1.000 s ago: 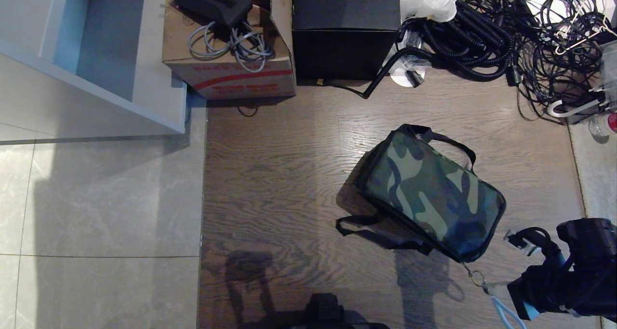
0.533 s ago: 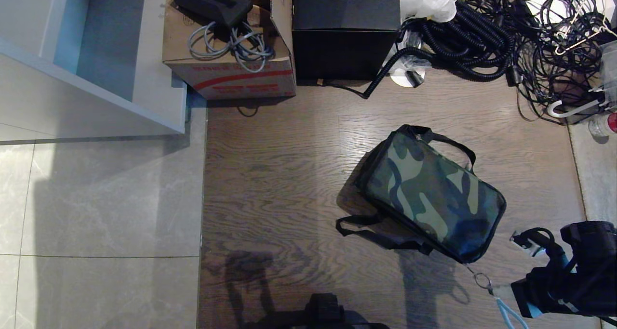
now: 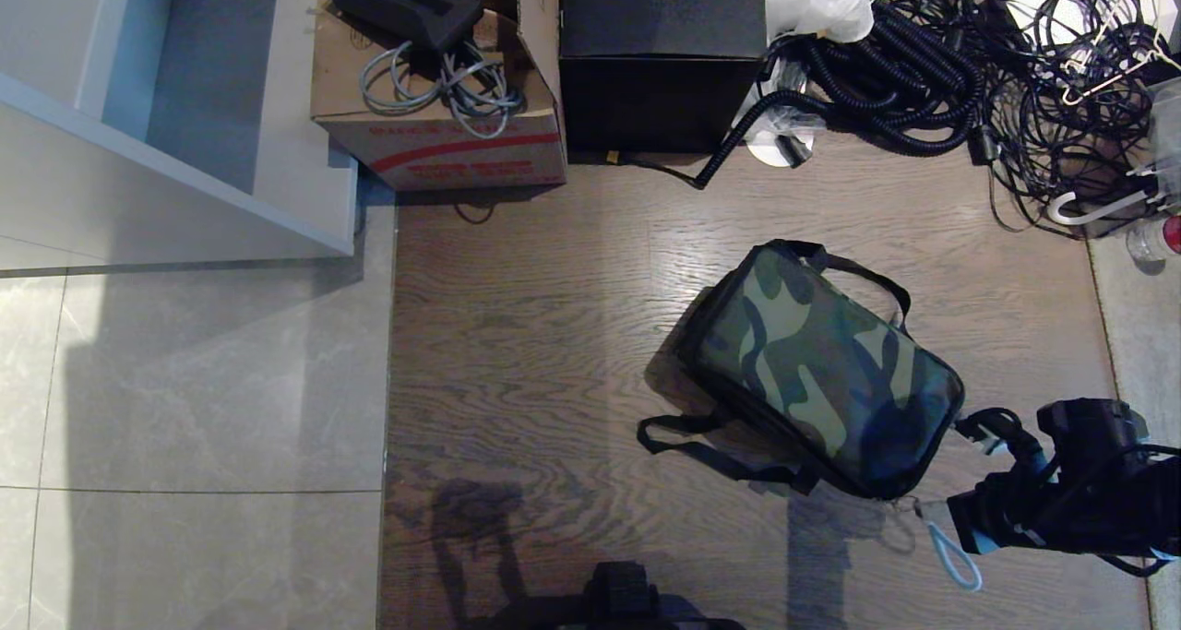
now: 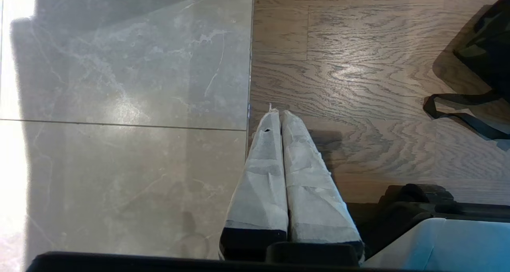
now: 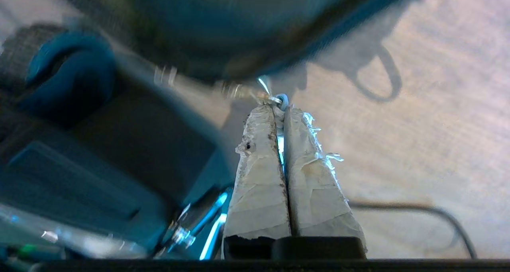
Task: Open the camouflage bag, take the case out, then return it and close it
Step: Open the top of the storage box
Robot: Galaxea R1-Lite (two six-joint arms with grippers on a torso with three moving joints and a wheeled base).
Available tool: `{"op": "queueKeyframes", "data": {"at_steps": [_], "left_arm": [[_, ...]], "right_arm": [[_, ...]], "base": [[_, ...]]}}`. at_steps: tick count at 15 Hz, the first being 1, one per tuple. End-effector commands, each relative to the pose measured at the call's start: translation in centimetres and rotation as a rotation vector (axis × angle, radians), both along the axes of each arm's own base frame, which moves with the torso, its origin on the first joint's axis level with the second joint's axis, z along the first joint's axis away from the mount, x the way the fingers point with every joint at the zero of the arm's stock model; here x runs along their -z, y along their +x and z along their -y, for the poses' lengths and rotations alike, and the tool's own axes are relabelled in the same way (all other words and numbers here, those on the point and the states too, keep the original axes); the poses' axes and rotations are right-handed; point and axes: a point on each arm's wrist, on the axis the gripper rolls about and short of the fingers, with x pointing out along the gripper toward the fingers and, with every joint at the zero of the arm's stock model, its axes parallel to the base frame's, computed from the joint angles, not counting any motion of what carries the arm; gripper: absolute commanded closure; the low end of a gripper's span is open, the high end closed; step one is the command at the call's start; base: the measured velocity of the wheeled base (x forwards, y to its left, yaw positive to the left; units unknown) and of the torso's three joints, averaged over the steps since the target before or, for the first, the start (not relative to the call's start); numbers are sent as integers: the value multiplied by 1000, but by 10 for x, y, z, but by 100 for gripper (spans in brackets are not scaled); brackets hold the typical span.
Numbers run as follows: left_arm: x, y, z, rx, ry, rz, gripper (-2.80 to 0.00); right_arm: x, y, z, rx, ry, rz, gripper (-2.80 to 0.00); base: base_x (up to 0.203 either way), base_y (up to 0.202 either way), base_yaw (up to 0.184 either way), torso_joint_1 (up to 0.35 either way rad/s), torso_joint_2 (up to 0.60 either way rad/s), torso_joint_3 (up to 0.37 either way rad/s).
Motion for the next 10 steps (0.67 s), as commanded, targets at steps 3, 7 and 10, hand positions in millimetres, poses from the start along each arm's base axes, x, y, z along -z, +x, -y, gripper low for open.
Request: {"op": "queueKeyframes", "data": {"at_steps": [3,7,10], "left_arm": [[0,0,0,0,0,0,0],[0,0,0,0,0,0,0],[0,0,0,0,0,0,0]], "right_arm": [[-13,19,24,62,-38,93,0],[-22,16,32,74,-66,131,0],[-27,17,41,94,-87,153,0]], "base": [[0,0,0,0,0,0],[0,0,0,0,0,0],[0,0,0,0,0,0]]}}
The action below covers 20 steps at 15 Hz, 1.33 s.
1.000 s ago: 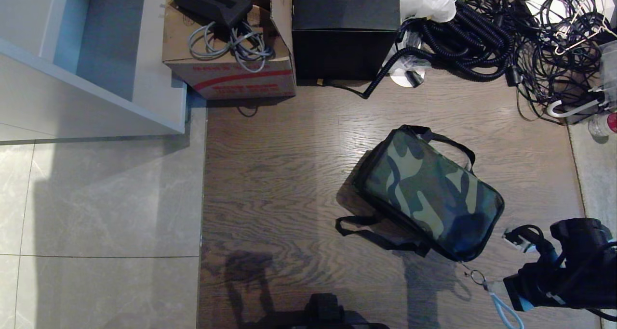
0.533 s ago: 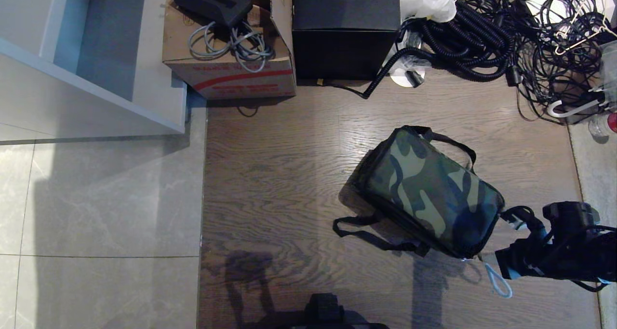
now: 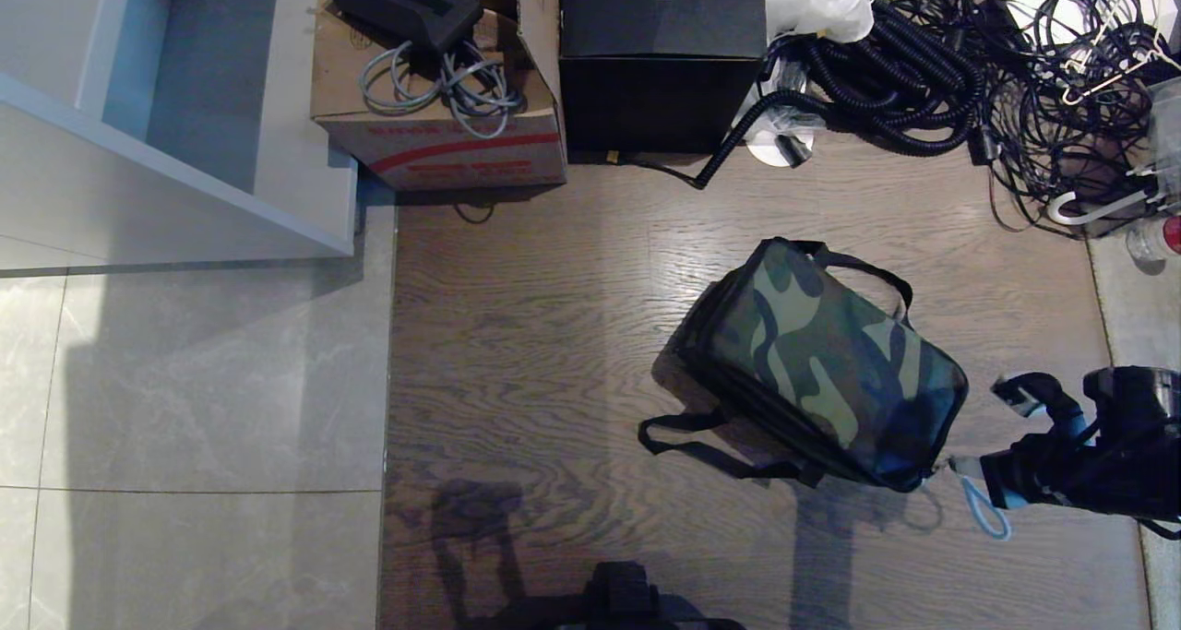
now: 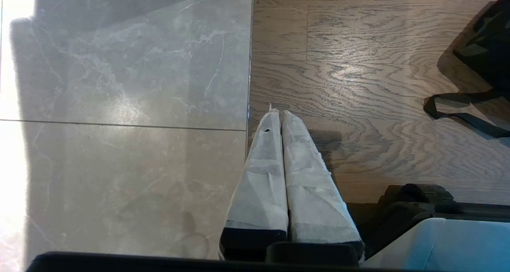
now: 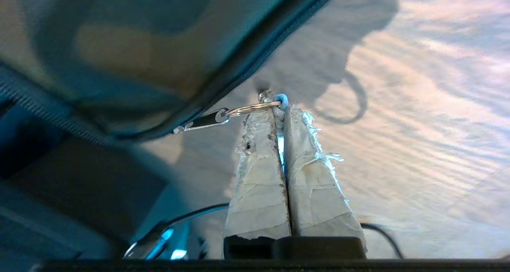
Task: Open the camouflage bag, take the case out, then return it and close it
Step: Open the top of the storage box
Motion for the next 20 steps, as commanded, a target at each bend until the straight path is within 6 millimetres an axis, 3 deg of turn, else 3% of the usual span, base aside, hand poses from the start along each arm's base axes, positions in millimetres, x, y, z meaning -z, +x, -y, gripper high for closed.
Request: {"op": "queueKeyframes", "data": {"at_steps": [1,6,14,20], "left_arm": [[0,0,0,0,0,0,0],[0,0,0,0,0,0,0],[0,0,0,0,0,0,0],[0,0,0,0,0,0,0]], "right_arm": [[-5,2,4,8,-8,23,0],[-14,9,17,39,-23,75,0],[-53,53,44,89,-60,261,0],[-60,75,55,94,-76,324,0]], "base": [[0,0,0,0,0,0],[0,0,0,0,0,0],[0,0,0,0,0,0],[0,0,0,0,0,0]]}}
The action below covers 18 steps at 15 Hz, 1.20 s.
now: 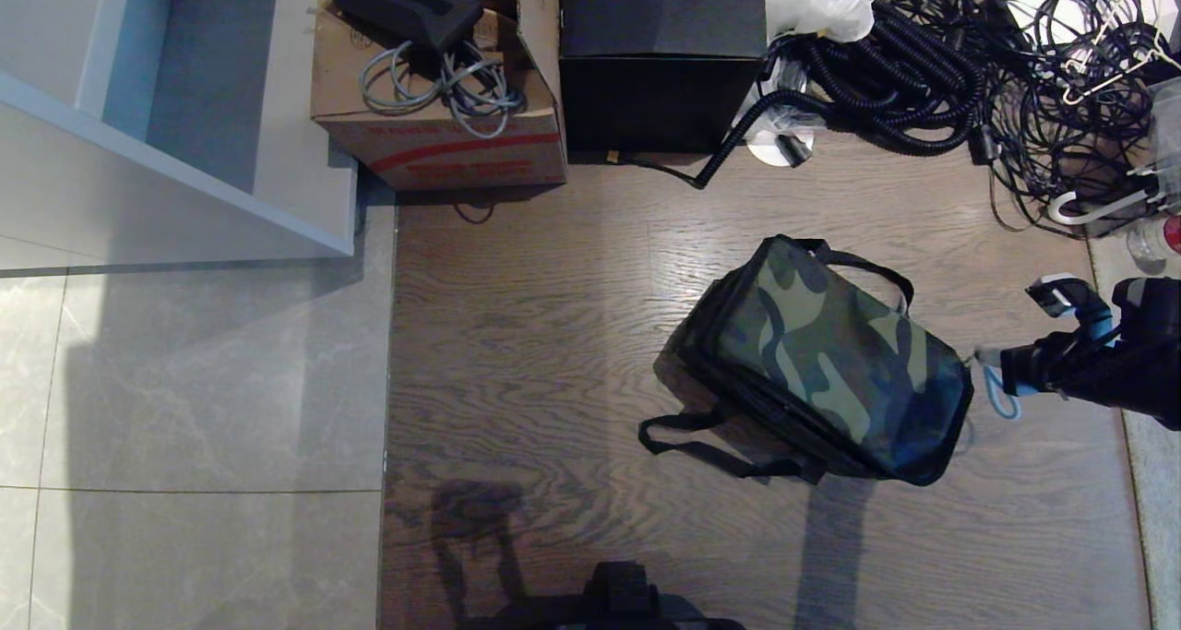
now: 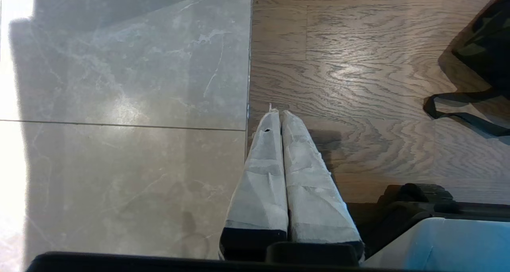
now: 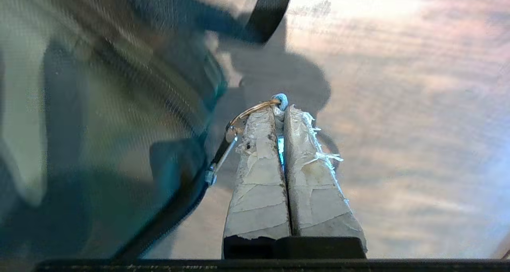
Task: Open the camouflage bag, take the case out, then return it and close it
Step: Open the top of the storage box
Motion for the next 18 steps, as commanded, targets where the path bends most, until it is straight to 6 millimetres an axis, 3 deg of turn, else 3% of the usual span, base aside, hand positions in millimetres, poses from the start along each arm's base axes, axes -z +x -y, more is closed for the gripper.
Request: {"op": "queueKeyframes", "data": {"at_steps": [1,4,9,10,14,16,18], "left_arm": [[0,0,0,0,0,0,0],[0,0,0,0,0,0,0],[0,0,0,0,0,0,0],[0,0,0,0,0,2,0],[0,0,0,0,0,0,0],[0,0,0,0,0,0,0],[0,0,0,0,0,0,0]], "right_arm": [[0,3,2,8,17,5,0],[2,-4,-1,14,34,-15,0],[-13,-17,2,34,18,6,0],[-11,-16,1,39,25,-2,-280],[6,-22,-1,33,40,-44,-280],[-3,-29,7,63,38,-26,-280],[-16,-49,5,83,56,-29,-280]], "base": [[0,0,0,0,0,0],[0,0,0,0,0,0],[0,0,0,0,0,0],[0,0,0,0,0,0],[0,0,0,0,0,0],[0,0,0,0,0,0],[0,0,0,0,0,0]]}}
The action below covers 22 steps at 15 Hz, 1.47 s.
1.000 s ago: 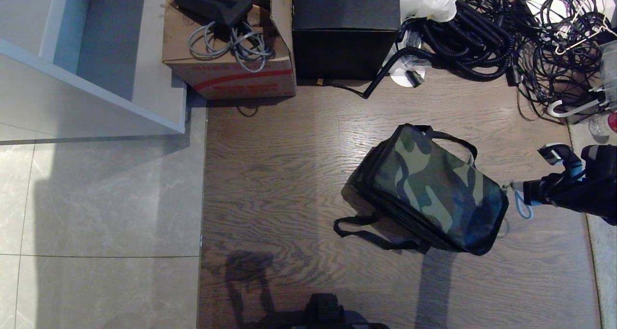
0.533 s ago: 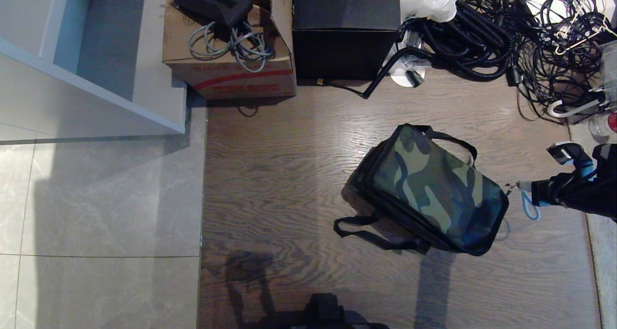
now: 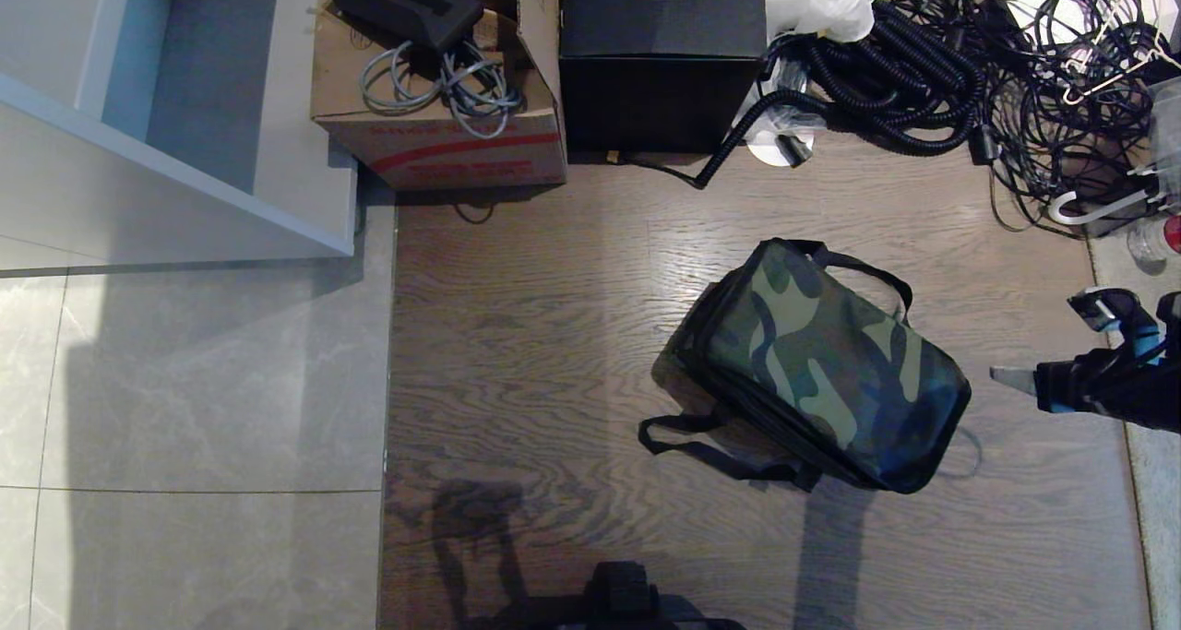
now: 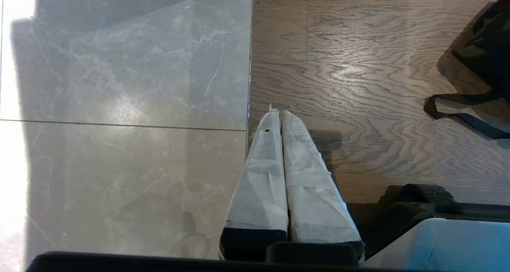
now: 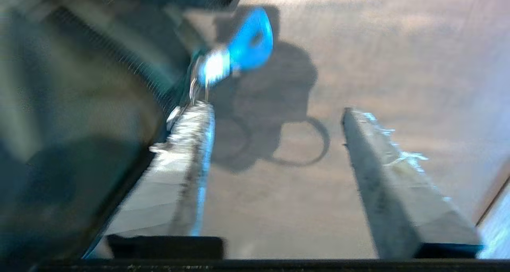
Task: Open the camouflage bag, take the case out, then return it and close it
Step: Open the top of the storage box
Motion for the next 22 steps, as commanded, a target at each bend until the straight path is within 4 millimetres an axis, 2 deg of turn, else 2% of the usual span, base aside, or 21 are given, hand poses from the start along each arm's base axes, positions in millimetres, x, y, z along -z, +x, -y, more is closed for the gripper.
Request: {"op": "queueKeyframes", "data": {"at_steps": [1,3,4,6,8,10,12,16,22], "left_arm": [[0,0,0,0,0,0,0],[0,0,0,0,0,0,0],[0,0,0,0,0,0,0],[0,0,0,0,0,0,0],[0,0,0,0,0,0,0],[0,0,0,0,0,0,0],[0,0,0,0,0,0,0],[0,0,0,0,0,2,0],[0,0,0,0,0,0,0]], "right_arm": [[-13,-23,-6,8,27,5,-280],[-13,-48,-22,11,244,-53,-280],[-12,-55,-32,15,370,-86,-280],[-9,-61,-59,4,555,-158,-280],[-6,-61,-77,19,676,-197,-280],[-3,-55,-81,20,718,-189,-280],[7,-39,-87,19,778,-171,-280],[22,-28,-96,-12,781,-211,-280],[26,-26,-120,-64,795,-266,-280]], "base": [[0,0,0,0,0,0],[0,0,0,0,0,0],[0,0,0,0,0,0],[0,0,0,0,0,0],[0,0,0,0,0,0],[0,0,0,0,0,0],[0,0,0,0,0,0],[0,0,0,0,0,0],[0,0,0,0,0,0]]}}
